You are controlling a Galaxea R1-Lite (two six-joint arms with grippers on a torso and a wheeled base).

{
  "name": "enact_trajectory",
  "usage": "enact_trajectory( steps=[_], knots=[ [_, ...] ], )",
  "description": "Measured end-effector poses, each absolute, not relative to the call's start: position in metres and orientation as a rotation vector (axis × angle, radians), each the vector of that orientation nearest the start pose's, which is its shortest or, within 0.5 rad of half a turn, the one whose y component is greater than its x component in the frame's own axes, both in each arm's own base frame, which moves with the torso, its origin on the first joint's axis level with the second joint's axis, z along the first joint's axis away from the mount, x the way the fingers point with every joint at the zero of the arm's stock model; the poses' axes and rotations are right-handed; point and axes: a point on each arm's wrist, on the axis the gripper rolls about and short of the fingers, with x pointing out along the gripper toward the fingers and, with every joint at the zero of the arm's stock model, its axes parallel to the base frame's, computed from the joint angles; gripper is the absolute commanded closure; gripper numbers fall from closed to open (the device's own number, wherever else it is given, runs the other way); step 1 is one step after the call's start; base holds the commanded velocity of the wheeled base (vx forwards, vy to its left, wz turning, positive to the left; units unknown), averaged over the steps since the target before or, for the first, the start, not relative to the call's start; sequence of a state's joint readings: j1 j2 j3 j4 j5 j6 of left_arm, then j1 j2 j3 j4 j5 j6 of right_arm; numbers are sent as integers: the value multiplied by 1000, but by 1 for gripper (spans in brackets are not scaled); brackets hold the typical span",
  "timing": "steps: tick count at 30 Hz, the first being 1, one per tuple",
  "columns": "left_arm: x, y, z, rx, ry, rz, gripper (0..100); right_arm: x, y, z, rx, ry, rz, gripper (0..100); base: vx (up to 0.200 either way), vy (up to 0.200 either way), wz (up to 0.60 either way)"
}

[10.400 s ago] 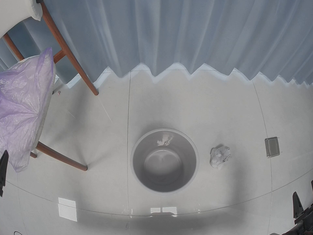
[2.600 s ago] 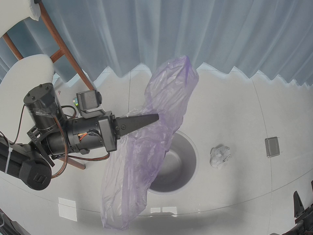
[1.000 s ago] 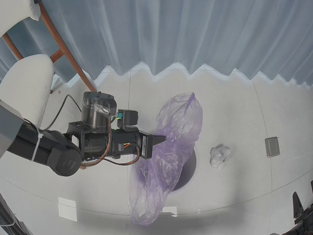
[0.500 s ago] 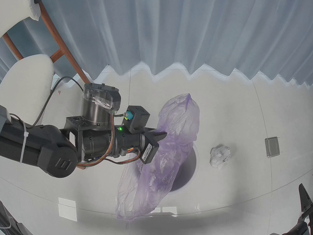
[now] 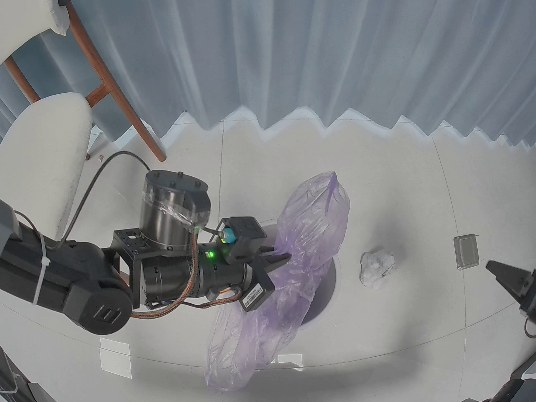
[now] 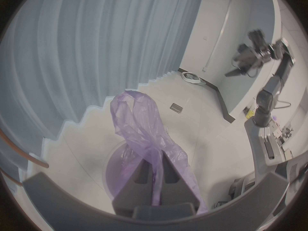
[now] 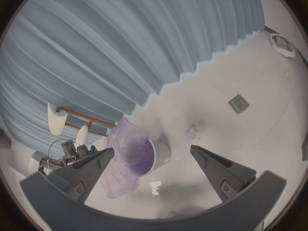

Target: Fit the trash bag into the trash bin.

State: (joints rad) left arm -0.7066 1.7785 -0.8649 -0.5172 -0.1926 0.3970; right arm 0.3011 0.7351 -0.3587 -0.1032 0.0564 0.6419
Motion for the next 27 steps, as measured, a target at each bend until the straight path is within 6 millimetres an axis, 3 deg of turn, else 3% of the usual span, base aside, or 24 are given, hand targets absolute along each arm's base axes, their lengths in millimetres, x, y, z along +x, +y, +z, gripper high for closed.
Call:
enact_trajectory(
  steps=[5,10,18,27],
  knots=[
    [234,-215,153,519,217,-987,100,104,40,193,621,510,274,0,0,0,0],
    [228,-221,145,579,211,-1011,100,137,65,193,605,637,307,0,0,0,0],
    [227,-231,130,631,222,-1020,100,172,103,190,562,745,364,0,0,0,0],
    [228,-238,125,632,222,-1016,100,202,130,188,528,783,380,0,0,0,0]
  ],
)
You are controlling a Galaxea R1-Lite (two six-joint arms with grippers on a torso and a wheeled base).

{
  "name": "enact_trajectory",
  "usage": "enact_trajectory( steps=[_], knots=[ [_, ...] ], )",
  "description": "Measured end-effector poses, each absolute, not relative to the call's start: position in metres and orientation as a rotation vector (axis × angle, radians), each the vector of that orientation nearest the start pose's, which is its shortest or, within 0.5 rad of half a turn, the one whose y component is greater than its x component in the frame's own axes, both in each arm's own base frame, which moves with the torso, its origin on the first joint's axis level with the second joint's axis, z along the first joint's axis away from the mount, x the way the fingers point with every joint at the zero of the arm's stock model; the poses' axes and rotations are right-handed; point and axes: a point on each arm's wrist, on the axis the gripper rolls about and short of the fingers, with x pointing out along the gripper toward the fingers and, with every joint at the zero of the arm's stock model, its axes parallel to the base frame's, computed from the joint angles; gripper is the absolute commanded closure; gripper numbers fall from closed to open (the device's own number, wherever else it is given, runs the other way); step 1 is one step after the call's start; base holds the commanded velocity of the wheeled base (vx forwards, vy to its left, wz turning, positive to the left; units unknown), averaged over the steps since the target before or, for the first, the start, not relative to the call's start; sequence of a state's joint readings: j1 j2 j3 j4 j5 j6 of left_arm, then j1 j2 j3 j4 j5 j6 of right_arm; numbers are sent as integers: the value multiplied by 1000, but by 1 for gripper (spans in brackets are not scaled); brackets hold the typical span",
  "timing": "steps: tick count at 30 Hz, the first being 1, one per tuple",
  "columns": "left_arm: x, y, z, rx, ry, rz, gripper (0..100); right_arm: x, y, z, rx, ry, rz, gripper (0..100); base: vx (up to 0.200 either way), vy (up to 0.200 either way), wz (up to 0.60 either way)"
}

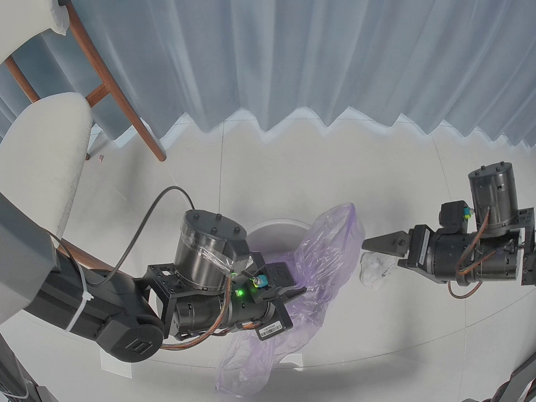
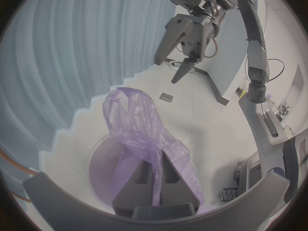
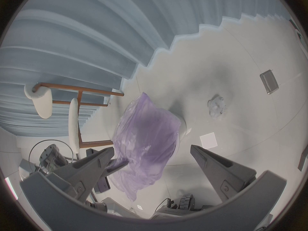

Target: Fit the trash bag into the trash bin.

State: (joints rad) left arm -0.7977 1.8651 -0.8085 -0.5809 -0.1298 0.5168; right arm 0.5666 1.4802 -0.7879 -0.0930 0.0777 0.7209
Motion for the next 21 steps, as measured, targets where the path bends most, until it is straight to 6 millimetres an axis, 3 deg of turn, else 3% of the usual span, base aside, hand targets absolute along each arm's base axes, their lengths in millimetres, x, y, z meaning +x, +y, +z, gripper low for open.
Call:
enact_trajectory(
  steps=[8,21],
  knots=[
    [227,-240,125,631,221,-1012,100,229,152,189,502,772,363,0,0,0,0],
    [225,-242,126,630,216,-1019,100,244,164,172,402,804,351,0,0,0,0]
  ],
)
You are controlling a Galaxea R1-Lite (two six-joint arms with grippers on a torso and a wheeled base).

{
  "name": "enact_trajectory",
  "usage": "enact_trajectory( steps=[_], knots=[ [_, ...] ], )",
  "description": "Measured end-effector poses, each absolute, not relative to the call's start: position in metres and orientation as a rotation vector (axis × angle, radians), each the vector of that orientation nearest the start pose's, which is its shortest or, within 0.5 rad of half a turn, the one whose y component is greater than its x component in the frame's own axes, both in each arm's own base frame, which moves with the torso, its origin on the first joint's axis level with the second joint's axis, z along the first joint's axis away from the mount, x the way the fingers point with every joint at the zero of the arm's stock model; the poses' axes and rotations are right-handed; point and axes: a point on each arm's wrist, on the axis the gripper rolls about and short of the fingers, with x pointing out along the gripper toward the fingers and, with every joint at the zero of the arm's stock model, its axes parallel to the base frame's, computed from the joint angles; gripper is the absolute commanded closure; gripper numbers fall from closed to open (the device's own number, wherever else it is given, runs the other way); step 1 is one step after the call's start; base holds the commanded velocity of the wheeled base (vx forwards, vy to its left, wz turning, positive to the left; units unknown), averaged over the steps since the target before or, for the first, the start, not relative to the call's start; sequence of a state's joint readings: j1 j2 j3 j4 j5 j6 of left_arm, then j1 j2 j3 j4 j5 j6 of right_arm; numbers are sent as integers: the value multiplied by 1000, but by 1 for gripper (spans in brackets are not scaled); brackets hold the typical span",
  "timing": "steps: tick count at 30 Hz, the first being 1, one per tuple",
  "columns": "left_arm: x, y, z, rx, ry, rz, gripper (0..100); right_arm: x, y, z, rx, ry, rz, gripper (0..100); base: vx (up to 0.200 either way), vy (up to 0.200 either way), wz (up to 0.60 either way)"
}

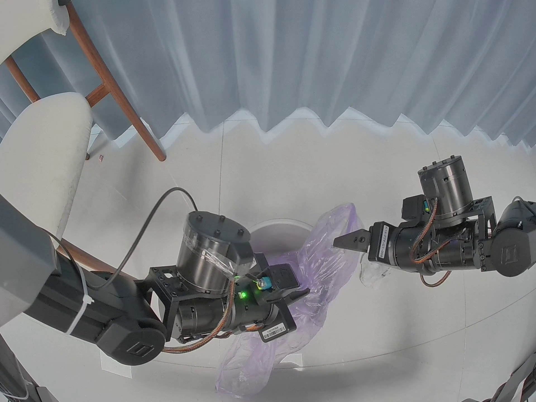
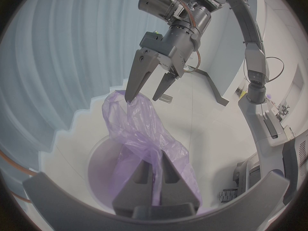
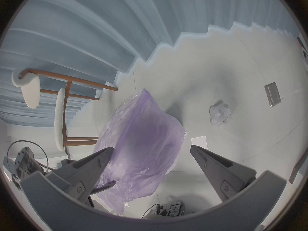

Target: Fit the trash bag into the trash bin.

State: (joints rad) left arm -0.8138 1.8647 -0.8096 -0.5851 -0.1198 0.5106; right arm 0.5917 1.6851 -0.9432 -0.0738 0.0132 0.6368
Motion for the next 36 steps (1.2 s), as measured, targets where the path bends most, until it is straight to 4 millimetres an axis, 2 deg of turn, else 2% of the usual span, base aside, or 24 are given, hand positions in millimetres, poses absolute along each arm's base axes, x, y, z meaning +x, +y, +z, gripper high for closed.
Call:
enact_trajectory(
  steps=[5,17,27,36],
  knots=[
    [224,-242,126,631,214,-1022,100,245,164,168,394,815,334,0,0,0,0],
    [223,-241,128,624,221,-986,100,233,155,162,360,878,283,0,0,0,0],
    [213,-246,128,622,221,-1014,100,248,164,174,383,832,296,0,0,0,0],
    [209,-245,129,592,241,-998,100,247,164,158,344,870,248,0,0,0,0]
  ],
)
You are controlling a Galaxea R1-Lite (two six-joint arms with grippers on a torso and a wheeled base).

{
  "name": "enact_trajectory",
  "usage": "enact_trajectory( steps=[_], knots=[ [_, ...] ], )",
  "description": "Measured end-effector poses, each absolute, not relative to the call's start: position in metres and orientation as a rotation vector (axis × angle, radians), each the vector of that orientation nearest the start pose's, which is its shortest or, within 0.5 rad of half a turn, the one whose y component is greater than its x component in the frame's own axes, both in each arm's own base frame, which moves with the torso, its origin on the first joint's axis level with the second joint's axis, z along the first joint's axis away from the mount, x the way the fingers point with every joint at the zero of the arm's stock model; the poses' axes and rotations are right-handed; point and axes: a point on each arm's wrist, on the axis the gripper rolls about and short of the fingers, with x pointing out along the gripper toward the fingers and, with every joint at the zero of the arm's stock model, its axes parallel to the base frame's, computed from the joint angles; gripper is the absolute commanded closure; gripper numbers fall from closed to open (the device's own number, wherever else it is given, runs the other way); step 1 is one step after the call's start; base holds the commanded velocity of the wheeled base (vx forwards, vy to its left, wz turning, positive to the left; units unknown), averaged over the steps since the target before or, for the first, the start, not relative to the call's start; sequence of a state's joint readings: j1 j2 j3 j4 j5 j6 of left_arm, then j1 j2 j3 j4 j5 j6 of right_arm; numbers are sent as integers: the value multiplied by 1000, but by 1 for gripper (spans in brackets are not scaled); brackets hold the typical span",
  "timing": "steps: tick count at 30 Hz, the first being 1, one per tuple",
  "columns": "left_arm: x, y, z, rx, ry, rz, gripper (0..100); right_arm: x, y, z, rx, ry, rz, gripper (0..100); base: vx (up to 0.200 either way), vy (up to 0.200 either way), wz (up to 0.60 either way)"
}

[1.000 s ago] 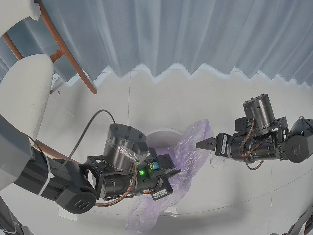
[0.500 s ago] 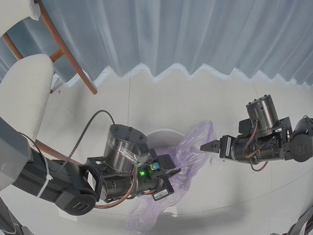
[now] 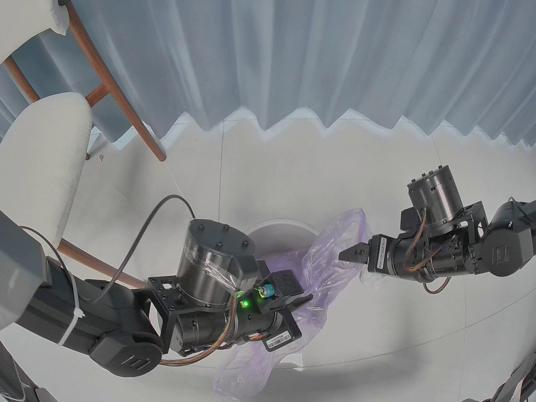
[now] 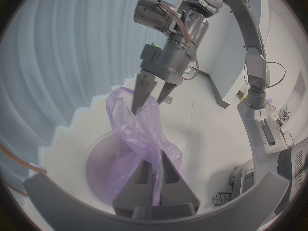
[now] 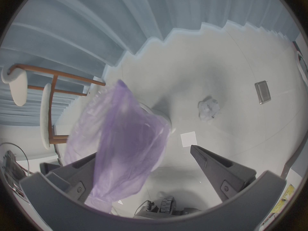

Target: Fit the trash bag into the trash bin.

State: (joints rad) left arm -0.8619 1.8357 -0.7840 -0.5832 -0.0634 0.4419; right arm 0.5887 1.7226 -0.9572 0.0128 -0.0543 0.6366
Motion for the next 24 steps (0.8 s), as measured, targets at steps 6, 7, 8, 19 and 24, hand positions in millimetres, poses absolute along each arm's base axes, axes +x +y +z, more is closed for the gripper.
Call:
enact_trajectory(
  steps=[6,7,8,19,24],
  knots=[
    [207,-243,129,563,261,-992,100,238,157,143,313,917,212,0,0,0,0],
    [207,-242,129,559,263,-993,100,237,156,142,310,923,211,0,0,0,0],
    [207,-242,129,557,263,-993,100,236,156,141,307,927,210,0,0,0,0],
    [197,-235,127,499,305,-1024,100,235,156,138,289,933,216,0,0,0,0],
    [193,-233,128,489,293,-1033,100,236,157,138,289,929,220,100,0,0,0]
  ],
)
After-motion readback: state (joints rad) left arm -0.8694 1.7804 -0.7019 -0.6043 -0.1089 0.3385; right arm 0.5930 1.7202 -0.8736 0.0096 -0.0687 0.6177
